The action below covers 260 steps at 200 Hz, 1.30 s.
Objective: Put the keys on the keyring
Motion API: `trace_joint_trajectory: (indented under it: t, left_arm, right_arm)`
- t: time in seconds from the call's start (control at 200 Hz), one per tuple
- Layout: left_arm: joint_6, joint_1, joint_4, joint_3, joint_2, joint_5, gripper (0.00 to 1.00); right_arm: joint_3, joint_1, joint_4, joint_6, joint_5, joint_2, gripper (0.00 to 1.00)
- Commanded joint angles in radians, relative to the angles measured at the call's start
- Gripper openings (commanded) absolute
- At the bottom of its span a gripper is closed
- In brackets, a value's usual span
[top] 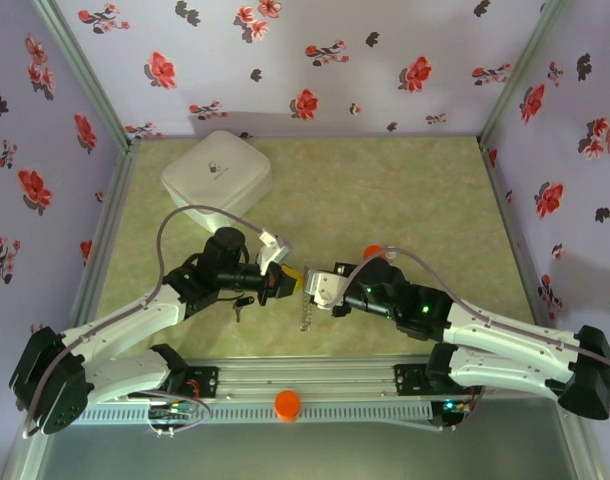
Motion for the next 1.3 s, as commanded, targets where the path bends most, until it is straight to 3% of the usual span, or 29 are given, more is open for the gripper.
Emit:
trace_joint_trajectory:
  t: [0.0, 0.865, 0.955, 1.1, 1.195, 1.295]
  left_arm:
    - [0.035, -0.008, 0.018, 0.042, 0.002, 0.021, 0.0]
    - [0.065, -0.013, -0.008, 0.049, -0.006, -0.006, 0.0]
    - [0.107, -0.019, 0.022, 0.024, -0.028, -0.082, 0.0]
    - [0.223, -0.04, 0.189, -0.083, -0.091, -0.215, 0.0]
    - [0.286, -0.045, 0.254, -0.122, -0.11, -0.248, 0.0]
    - [0.357, -0.052, 0.308, -0.152, -0.121, -0.208, 0.0]
  right_arm:
    - [-0.007, 0.009, 0.037, -0.015, -0.006, 0.005, 0.0]
    - [-0.024, 0.035, 0.065, -0.005, 0.073, -0.012, 0.0]
    - [-0.03, 0.035, 0.047, 0.069, 0.082, -0.042, 0.0]
    - [-0.057, 0.032, 0.036, 0.312, 0.137, -0.106, 0.0]
    - [-0.066, 0.033, 0.028, 0.457, 0.145, -0.128, 0.0]
    - [-0.079, 0.033, 0.063, 0.564, 0.114, -0.122, 0.0]
